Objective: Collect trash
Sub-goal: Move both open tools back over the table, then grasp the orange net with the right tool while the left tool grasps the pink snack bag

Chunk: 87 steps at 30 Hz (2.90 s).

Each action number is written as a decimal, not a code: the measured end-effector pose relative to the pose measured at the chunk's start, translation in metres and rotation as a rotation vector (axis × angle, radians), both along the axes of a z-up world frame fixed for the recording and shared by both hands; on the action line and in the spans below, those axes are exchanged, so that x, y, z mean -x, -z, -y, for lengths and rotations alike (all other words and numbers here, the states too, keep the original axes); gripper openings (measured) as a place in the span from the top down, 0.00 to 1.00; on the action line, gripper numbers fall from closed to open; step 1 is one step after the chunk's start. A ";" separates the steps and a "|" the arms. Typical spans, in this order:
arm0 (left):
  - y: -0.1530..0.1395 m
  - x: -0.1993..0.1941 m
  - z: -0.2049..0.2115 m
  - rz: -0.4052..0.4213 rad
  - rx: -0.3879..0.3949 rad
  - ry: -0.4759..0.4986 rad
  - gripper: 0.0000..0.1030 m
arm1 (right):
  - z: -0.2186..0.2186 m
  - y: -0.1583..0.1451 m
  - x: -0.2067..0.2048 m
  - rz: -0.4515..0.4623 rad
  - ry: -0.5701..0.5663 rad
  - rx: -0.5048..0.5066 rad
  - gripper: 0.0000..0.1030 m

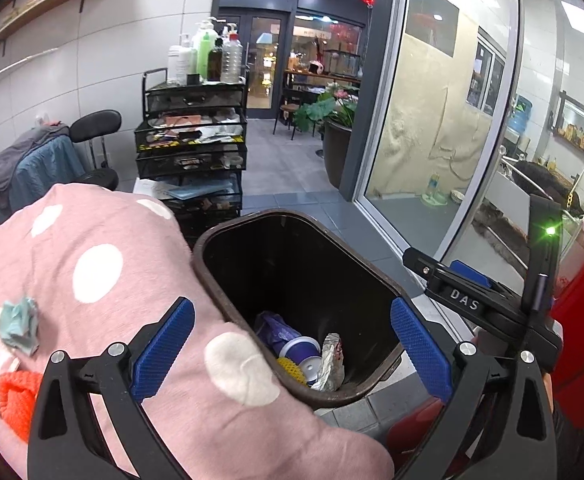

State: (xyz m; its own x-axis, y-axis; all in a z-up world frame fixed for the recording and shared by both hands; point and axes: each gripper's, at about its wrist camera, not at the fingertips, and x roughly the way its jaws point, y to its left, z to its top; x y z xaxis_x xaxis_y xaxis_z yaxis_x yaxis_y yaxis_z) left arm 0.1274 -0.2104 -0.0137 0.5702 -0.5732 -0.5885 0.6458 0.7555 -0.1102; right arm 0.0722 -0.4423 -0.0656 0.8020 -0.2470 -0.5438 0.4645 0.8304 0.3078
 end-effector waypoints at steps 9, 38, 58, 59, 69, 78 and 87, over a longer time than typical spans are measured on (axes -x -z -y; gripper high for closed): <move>-0.002 0.009 -0.037 0.042 -0.007 -0.082 0.05 | -0.029 -0.006 -0.011 0.006 -0.105 0.028 0.10; 0.035 -0.012 -0.253 -0.154 0.036 -0.541 0.06 | -0.228 -0.028 -0.092 -0.103 -0.836 0.034 0.10; 0.056 -0.107 -0.331 -0.303 0.178 -0.665 0.18 | -0.374 0.015 -0.147 -0.412 -1.183 0.236 0.28; 0.057 -0.112 -0.333 -0.308 0.193 -0.664 0.20 | -0.375 0.017 -0.149 -0.417 -1.187 0.227 0.31; 0.055 -0.121 -0.324 -0.290 0.208 -0.606 0.87 | -0.367 0.013 -0.144 -0.375 -1.196 0.194 0.78; 0.022 -0.079 -0.319 -0.169 0.246 -0.604 0.97 | -0.340 -0.013 -0.123 -0.237 -1.134 0.164 0.80; -0.010 -0.032 -0.295 -0.051 0.270 -0.568 0.97 | -0.293 -0.031 -0.101 -0.133 -1.047 0.089 0.80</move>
